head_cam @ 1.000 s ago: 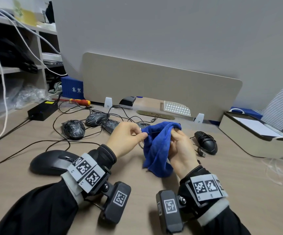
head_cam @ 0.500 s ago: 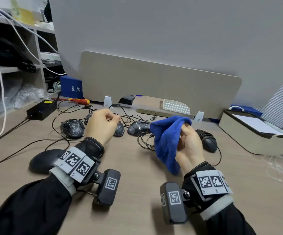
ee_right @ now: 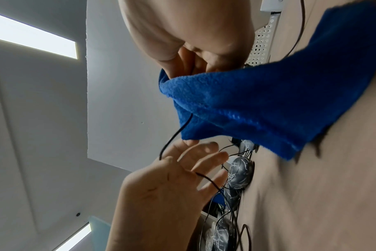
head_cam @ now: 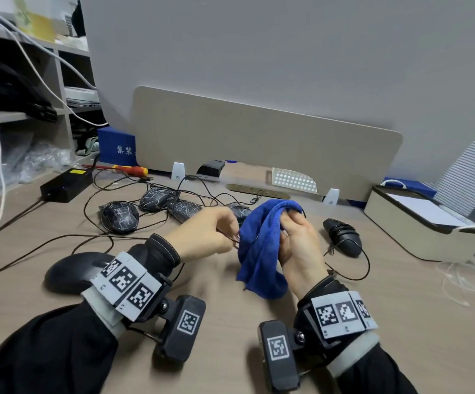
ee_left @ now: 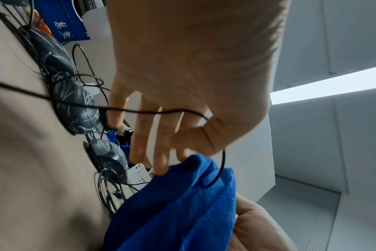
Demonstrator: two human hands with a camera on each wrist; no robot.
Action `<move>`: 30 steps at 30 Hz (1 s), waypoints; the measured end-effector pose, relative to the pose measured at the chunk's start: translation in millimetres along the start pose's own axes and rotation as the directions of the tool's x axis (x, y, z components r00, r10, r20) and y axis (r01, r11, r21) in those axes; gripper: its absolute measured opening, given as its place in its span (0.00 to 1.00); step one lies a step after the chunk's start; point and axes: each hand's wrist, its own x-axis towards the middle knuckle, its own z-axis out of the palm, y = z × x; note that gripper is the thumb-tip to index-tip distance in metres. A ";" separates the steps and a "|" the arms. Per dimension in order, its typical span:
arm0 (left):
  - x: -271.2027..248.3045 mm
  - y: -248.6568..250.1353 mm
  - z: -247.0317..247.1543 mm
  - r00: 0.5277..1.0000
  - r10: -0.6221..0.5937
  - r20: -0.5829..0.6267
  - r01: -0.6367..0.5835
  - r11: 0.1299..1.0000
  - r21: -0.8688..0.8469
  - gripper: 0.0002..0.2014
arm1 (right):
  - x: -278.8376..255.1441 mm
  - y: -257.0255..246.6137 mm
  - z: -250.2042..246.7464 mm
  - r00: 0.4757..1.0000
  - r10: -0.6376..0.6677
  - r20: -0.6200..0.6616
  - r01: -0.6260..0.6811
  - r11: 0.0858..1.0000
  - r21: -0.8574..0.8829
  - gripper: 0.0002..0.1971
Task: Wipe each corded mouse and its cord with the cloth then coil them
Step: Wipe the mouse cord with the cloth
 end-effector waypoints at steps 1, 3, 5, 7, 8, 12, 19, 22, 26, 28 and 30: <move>-1.2 -1.4 -0.1 0.996 -0.043 0.078 0.041 0.999 0.018 0.13 | -0.1 -0.3 0.3 1.000 0.001 -0.009 -0.001 1.000 0.002 0.11; -3.2 -3.8 3.8 0.984 -0.089 0.154 0.086 0.996 0.028 0.18 | -1.1 -0.8 1.3 1.000 0.001 -0.013 -0.001 1.000 -0.009 0.11; -3.7 -2.5 7.0 0.993 -0.070 0.094 0.063 0.995 0.075 0.25 | -2.8 -0.2 2.8 1.000 -0.009 -0.009 0.009 1.000 -0.016 0.11; -3.5 -1.2 9.2 0.997 -0.049 0.052 0.045 0.996 0.075 0.21 | -3.4 0.2 3.2 1.000 -0.012 0.000 0.012 1.000 -0.023 0.11; -3.9 -0.2 10.0 0.996 -0.049 0.068 0.046 0.998 0.042 0.17 | -3.0 1.0 3.0 1.000 -0.013 0.002 0.014 1.000 -0.022 0.11; -7.6 5.8 16.2 0.982 -0.068 0.174 0.084 0.993 -0.086 0.14 | -2.6 2.5 3.3 1.000 -0.016 0.006 0.016 1.000 -0.009 0.10; -3.7 2.6 17.5 0.995 -0.071 0.066 0.076 0.994 -0.079 0.05 | -2.2 0.6 2.9 0.999 -0.020 -0.027 0.021 0.999 0.031 0.11; 1.2 1.0 14.8 0.991 -0.044 -0.128 0.035 0.997 -0.076 0.12 | -2.6 0.0 2.3 1.000 -0.014 -0.011 0.015 0.999 0.031 0.11; 6.4 -2.0 11.6 0.954 0.005 -0.298 -0.014 1.000 -0.028 0.13 | -5.0 0.6 2.7 0.999 0.003 0.037 -0.004 1.000 0.031 0.11; 6.7 -2.9 10.8 0.944 0.038 -0.328 -0.043 0.999 -0.010 0.06 | -5.4 0.1 2.2 0.999 0.011 0.049 -0.012 0.999 0.030 0.12; 5.4 -2.6 10.5 0.932 0.083 -0.353 -0.087 0.996 0.002 0.08 | -6.0 -0.6 2.4 0.998 0.024 0.051 -0.026 0.999 0.042 0.14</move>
